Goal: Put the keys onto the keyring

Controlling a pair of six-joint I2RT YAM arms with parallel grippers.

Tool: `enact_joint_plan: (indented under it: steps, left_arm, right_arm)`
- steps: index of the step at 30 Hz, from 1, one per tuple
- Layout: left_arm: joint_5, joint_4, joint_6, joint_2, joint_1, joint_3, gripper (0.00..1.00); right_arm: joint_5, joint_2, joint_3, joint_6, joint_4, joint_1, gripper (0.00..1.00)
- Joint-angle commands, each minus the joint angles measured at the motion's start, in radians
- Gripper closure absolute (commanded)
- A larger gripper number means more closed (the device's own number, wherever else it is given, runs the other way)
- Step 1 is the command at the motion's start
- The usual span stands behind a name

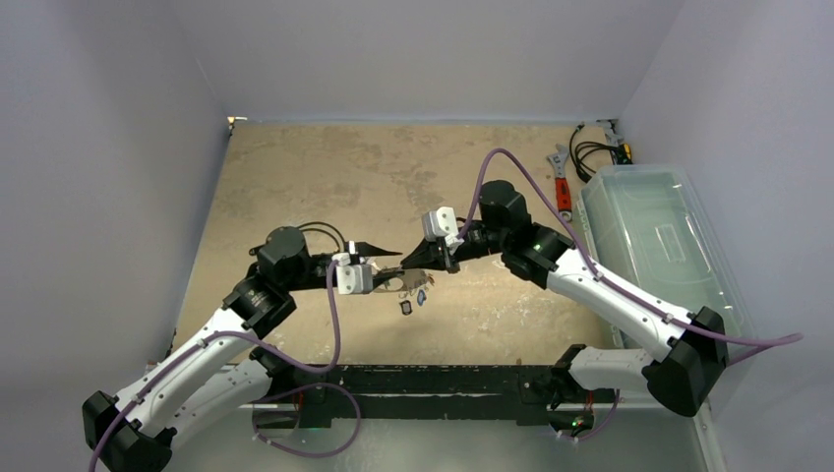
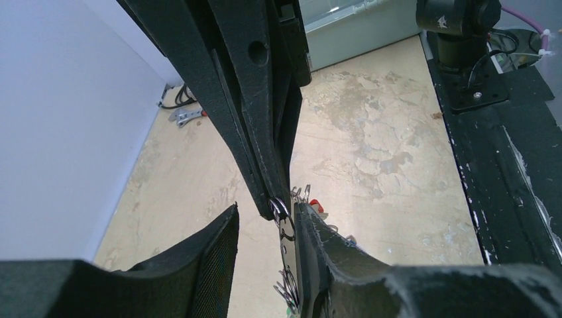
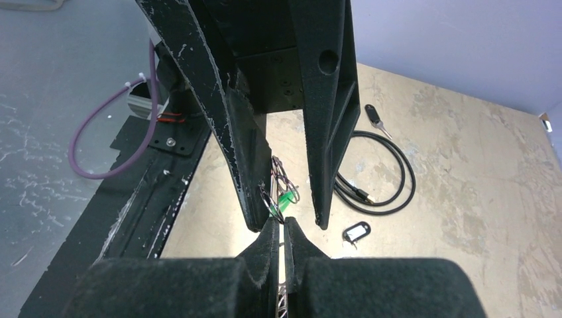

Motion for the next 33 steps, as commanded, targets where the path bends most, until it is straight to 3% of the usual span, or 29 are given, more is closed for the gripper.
enact_joint_plan:
  steps: [1,7,10,22,29,33]
  left_arm:
    - [0.004,0.058,-0.014,-0.009,0.001,0.025,0.66]
    - [-0.004,0.054,-0.013,0.0,0.001,0.025,0.83]
    - [-0.012,0.052,-0.014,0.005,0.002,0.024,0.82]
    - [-0.039,0.073,-0.036,-0.01,0.002,0.015,0.62]
    - [-0.035,0.115,-0.074,-0.016,0.002,0.005,0.73]
    - [-0.036,0.143,-0.093,-0.029,0.005,-0.005,0.74]
  right_arm:
    - [0.018,-0.034,0.007,0.006,0.042,0.006,1.0]
    - [0.017,-0.041,0.003,0.008,0.043,0.006,1.0]
    - [0.014,-0.049,0.0,0.008,0.05,0.006,1.0]
    - [0.025,-0.08,-0.024,0.036,0.103,0.006,1.0]
    - [0.024,-0.097,-0.054,0.083,0.186,0.004,1.0]
    - [0.036,-0.091,-0.056,0.117,0.209,0.005,1.0]
